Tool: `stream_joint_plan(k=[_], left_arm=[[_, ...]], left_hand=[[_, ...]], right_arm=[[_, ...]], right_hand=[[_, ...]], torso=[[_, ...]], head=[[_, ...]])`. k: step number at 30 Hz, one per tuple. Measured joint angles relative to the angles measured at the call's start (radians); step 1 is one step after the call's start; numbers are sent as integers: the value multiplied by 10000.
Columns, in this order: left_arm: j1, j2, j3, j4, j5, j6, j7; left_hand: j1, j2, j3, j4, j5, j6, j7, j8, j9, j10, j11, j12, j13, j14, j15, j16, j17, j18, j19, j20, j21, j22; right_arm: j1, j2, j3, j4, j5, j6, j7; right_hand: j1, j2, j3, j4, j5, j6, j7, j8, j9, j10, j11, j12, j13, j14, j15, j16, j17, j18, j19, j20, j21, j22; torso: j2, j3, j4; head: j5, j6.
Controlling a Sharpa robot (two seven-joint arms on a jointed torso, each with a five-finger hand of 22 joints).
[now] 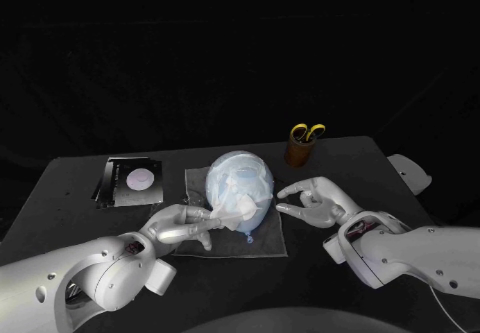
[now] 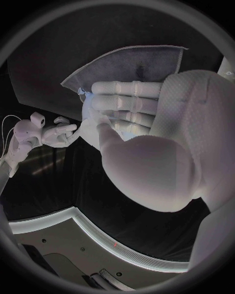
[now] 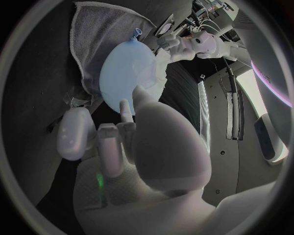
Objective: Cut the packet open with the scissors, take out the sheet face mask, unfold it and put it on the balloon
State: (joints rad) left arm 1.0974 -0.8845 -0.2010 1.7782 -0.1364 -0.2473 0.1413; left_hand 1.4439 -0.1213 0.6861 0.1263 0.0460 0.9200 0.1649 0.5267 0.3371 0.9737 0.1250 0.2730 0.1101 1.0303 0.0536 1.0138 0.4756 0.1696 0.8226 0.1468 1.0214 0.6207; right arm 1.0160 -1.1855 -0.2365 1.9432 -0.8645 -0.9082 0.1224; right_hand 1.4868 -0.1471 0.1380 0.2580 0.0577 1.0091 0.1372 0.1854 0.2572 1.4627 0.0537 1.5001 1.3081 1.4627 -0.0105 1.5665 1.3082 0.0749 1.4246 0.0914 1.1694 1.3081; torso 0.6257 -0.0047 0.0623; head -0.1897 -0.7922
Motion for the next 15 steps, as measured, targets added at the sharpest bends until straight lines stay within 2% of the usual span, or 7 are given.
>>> stream_joint_plan(k=[2, 7, 11, 15], left_arm=[[0, 0, 0, 5, 100, -6, 28], [0, 25, 0, 29, 409, 4, 132], [0, 47, 0, 49, 654, 13, 250], [0, 49, 0, 51, 839, 20, 347]], left_hand=[[-105, 26, 85, 7, -2, -64, 51, 2, 0, 225, -14, -298, -177, 242, -27, -178, -97, -3, 100, -33, 0, -62], [-340, 213, 183, 101, -3, -518, -70, 292, 5, 1023, -158, -650, -374, 784, -181, -425, -188, -5, 389, -137, -118, -249], [-388, 383, 252, 170, -3, -919, -165, 690, 7, 1777, -299, -792, -402, 1043, -303, -452, -147, -5, 533, -251, -163, -348], [-321, 462, 278, 196, -6, -1071, -176, 912, 7, 2206, -375, -834, -358, 1069, -319, -368, 29, -7, 572, -291, -163, -358]], right_arm=[[0, -37, 0, 27, -2, 34, -34], [0, -121, -3, 103, -14, 173, -163], [0, -147, -3, 151, -30, 284, -254], [0, -157, -3, 180, -42, 355, -312]], right_hand=[[0, 0, 0, 0, 0, 0, 0, 0, 0, 0, 0, -1, -1, 0, 0, -1, 0, 1, 0, 0, 0, 0], [0, 0, 0, 0, 0, 3, -3, 0, 4, -12, -12, 1, -5, 0, 0, -28, 0, 1, 0, 0, 0, -2], [0, 0, 0, 0, 0, 34, -34, 0, 11, -16, -16, 53, -8, 0, 1, 6, -1, 1, 0, 0, 0, -6], [-18, 18, 0, 0, 0, 34, -35, 24, 11, -16, -16, 54, -7, -1, 1, 8, -7, 1, 0, 0, 41, -8]], torso=[[-3, 0, 0], [-3, 1, -11], [-3, 1, -12], [-3, 7, -12]], head=[[0, 6], [0, 9], [-13, 18], [-29, 32]])
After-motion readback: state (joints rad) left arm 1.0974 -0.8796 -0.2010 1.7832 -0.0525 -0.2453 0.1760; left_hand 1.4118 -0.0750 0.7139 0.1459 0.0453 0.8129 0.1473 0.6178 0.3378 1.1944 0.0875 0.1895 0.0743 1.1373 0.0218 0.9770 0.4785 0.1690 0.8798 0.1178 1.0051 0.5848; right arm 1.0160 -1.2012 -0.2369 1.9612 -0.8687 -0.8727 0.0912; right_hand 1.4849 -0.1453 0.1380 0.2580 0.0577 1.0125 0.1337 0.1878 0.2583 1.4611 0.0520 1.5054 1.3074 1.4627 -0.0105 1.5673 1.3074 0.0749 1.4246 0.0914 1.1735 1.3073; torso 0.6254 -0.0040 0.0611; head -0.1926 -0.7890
